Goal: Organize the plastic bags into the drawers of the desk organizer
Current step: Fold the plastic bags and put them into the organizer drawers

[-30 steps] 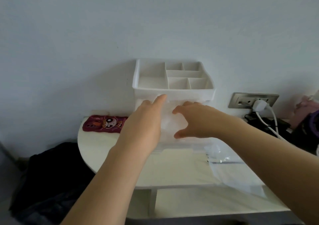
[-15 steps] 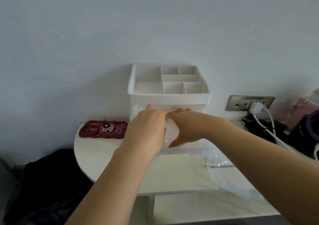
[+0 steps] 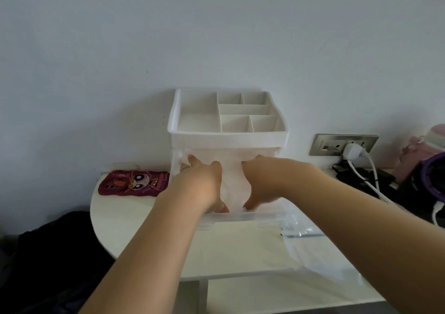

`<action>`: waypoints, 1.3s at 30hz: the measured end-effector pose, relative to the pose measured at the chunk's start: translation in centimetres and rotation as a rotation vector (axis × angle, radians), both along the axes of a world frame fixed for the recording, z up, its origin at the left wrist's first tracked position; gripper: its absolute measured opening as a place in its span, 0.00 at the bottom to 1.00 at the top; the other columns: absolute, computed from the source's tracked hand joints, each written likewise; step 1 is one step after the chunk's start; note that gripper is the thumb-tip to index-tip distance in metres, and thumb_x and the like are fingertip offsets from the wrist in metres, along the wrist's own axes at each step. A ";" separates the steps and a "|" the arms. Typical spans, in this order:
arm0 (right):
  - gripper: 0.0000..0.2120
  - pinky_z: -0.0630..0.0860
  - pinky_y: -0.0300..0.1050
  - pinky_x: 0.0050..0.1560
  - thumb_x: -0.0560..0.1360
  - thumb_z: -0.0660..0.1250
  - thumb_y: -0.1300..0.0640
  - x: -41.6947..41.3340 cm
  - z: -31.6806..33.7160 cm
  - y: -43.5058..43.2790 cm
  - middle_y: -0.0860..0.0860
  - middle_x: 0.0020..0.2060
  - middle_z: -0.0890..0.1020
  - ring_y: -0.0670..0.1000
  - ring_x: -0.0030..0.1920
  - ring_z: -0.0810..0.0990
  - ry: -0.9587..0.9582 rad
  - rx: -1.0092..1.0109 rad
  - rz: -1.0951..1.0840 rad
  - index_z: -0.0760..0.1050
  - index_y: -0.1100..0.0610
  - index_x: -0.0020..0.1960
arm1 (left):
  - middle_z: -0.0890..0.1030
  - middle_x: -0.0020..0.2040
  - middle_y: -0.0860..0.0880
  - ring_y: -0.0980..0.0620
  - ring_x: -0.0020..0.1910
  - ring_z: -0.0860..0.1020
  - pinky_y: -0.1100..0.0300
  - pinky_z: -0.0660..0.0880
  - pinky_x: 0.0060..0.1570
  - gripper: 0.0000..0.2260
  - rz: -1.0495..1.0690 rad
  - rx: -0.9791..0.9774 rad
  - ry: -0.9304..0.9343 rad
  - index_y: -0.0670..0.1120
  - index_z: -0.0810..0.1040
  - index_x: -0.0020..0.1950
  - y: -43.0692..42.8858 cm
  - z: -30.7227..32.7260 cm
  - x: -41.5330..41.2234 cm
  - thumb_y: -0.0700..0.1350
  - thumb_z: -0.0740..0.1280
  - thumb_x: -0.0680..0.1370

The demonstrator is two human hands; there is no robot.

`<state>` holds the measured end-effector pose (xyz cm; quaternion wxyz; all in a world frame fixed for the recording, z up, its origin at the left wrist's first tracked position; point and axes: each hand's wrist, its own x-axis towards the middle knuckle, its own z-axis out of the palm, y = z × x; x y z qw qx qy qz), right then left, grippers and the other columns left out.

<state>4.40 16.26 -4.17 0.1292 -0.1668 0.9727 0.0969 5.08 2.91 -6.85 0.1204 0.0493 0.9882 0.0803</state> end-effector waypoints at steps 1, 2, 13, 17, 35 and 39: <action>0.30 0.68 0.42 0.47 0.69 0.72 0.42 -0.2 -0.2 0.0 0.52 0.56 0.76 0.53 0.55 0.74 -0.011 -0.005 -0.006 0.69 0.58 0.63 | 0.52 0.74 0.36 0.36 0.72 0.57 0.46 0.71 0.61 0.35 -0.001 0.004 0.006 0.50 0.60 0.71 0.0 -0.1 0.0 0.52 0.74 0.70; 0.31 0.68 0.41 0.48 0.69 0.72 0.42 -0.3 -0.3 0.2 0.52 0.57 0.75 0.52 0.55 0.73 -0.013 -0.018 -0.012 0.69 0.58 0.64 | 0.51 0.74 0.36 0.36 0.73 0.55 0.46 0.70 0.61 0.35 -0.002 0.011 0.006 0.50 0.61 0.71 -0.1 -0.2 0.0 0.52 0.74 0.70; 0.09 0.74 0.34 0.47 0.71 0.68 0.43 3.7 3.6 6.3 0.38 0.43 0.84 0.34 0.42 0.80 0.118 -0.625 0.031 0.83 0.46 0.44 | 0.70 0.68 0.48 0.50 0.66 0.69 0.59 0.64 0.63 0.18 -0.026 0.191 0.178 0.47 0.71 0.68 -0.8 0.9 1.9 0.49 0.65 0.78; 0.11 0.75 0.35 0.36 0.70 0.68 0.44 4.6 2.2 9.8 0.41 0.31 0.83 0.37 0.32 0.80 0.184 -0.802 -0.083 0.79 0.51 0.34 | 0.79 0.58 0.55 0.54 0.54 0.77 0.55 0.73 0.57 0.12 -0.021 0.340 0.374 0.52 0.76 0.60 -0.1 0.1 3.1 0.48 0.65 0.78; 0.40 0.66 0.46 0.67 0.67 0.75 0.47 5.5 -11.4 14.7 0.49 0.72 0.65 0.51 0.68 0.67 -0.163 -0.067 -0.152 0.60 0.53 0.74 | 0.75 0.44 0.65 0.63 0.48 0.75 0.55 0.76 0.50 0.24 -0.297 0.446 0.504 0.56 0.78 0.51 2.6 -1.6 4.5 0.69 0.56 0.68; 0.34 0.64 0.44 0.69 0.72 0.70 0.56 5.4 -11.3 15.0 0.48 0.72 0.64 0.50 0.70 0.65 -0.126 -0.082 -0.128 0.59 0.51 0.75 | 0.76 0.44 0.64 0.64 0.48 0.75 0.53 0.76 0.50 0.22 -0.302 0.461 0.511 0.55 0.79 0.51 2.4 -1.8 4.4 0.68 0.57 0.69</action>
